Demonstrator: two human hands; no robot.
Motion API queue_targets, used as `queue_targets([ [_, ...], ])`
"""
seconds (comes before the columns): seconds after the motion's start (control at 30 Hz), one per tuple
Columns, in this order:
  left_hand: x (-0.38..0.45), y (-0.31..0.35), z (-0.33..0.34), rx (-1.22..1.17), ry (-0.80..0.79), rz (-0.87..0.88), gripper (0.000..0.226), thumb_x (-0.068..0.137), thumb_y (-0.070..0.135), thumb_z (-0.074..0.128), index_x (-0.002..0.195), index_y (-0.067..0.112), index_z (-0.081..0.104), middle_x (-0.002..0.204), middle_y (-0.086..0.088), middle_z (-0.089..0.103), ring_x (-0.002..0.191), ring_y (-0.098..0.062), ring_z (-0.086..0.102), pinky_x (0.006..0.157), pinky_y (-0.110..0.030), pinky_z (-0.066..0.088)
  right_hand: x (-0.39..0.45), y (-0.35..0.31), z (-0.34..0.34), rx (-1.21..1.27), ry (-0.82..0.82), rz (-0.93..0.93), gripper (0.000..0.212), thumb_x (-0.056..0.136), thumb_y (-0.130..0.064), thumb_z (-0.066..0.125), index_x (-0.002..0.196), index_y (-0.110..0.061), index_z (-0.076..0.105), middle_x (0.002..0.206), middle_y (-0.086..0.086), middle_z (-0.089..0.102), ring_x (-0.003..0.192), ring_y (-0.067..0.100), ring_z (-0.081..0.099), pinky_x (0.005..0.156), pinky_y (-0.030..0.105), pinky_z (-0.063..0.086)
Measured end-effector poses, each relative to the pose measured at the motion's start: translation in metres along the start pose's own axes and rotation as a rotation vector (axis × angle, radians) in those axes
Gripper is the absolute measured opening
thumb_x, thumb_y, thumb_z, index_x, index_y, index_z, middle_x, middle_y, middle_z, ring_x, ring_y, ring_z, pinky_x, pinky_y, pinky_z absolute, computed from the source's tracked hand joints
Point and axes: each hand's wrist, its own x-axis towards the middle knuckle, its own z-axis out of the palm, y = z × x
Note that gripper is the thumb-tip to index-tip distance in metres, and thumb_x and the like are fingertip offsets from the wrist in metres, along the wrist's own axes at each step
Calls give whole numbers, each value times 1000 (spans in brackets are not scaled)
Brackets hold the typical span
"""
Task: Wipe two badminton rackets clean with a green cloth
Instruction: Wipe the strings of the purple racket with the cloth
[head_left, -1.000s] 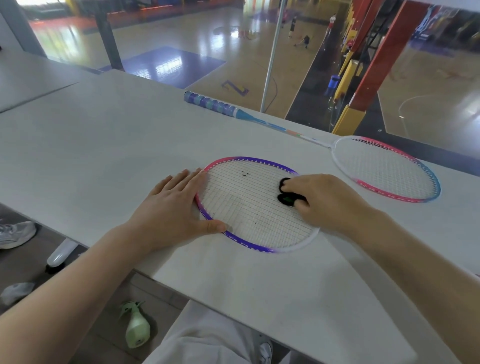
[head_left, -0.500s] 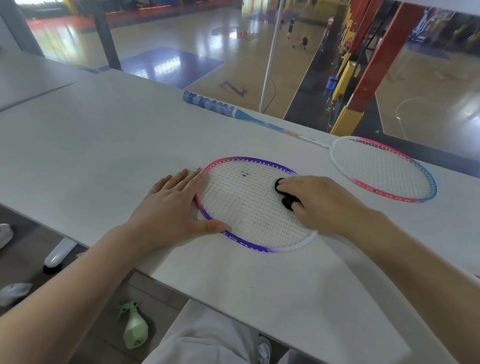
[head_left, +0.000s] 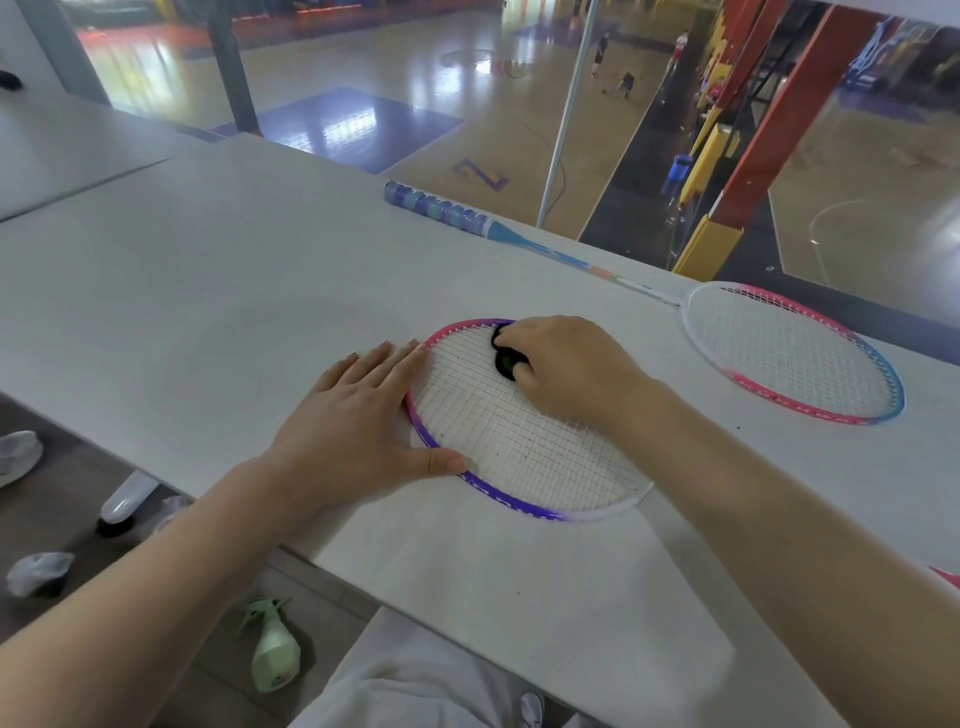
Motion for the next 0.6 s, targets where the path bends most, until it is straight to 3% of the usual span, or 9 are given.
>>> queue_targets([
  [0.23, 0, 1, -1, -5, -16, -16, 130, 49, 105, 11, 154, 33, -10, 164, 11, -2, 150, -9, -8, 123, -36, 2, -64, 27, -13, -64, -29, 162, 21, 89, -24, 50, 97, -19, 68, 93, -3, 70, 81, 17, 61, 76, 36, 52],
  [0.37, -1, 1, 0, -5, -3, -4, 131, 48, 106, 9, 155, 32, -8, 164, 11, -2, 150, -8, -7, 123, -34, -1, -108, 34, -25, -43, -16, 249, 23, 84, -16, 56, 101, -17, 72, 99, -2, 73, 91, 23, 65, 81, 38, 52],
  [0.6, 0, 0, 0, -4, 4, 4, 130, 49, 105, 10, 155, 33, -7, 163, 13, -2, 150, -7, -6, 122, -31, -3, -107, 30, -18, -34, 10, 160, 31, 86, -12, 58, 115, -13, 68, 112, 2, 71, 104, 24, 65, 88, 43, 52],
])
